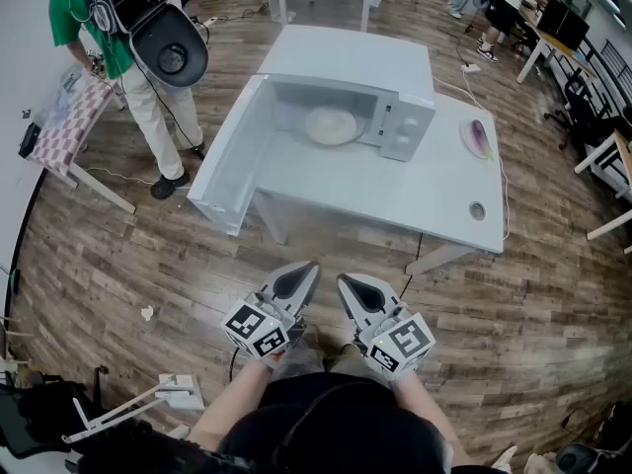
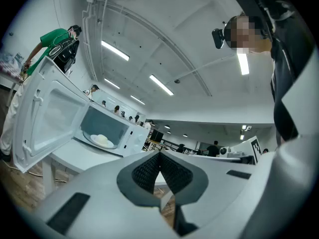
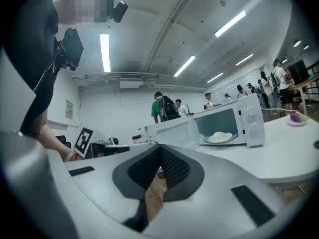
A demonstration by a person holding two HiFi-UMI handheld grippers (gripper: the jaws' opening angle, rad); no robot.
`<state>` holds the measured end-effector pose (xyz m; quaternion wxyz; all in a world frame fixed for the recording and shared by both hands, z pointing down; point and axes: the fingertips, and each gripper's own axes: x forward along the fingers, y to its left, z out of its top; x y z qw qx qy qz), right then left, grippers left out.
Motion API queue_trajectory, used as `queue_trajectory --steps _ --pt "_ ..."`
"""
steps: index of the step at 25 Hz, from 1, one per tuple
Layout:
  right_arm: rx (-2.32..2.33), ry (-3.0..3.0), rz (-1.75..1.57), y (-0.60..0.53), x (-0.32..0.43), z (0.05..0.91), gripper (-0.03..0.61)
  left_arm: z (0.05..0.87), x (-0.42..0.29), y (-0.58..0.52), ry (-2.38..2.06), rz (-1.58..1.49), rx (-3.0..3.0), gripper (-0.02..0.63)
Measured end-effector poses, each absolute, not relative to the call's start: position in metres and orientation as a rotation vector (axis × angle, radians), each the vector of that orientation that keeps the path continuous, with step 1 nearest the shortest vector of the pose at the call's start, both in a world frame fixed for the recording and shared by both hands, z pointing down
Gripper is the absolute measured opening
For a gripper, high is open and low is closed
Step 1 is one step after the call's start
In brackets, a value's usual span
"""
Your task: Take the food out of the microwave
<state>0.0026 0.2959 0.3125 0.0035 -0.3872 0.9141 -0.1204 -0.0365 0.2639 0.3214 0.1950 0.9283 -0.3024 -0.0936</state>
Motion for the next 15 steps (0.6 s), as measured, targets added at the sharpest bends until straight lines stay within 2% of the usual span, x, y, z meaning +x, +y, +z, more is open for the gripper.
queue_trajectory --steps 15 --pt "-1.298 2.847 -0.375 0.257 -0.031 0.323 0.018 0.335 -0.069 0.228 -0.772 -0.216 2.627 0.009"
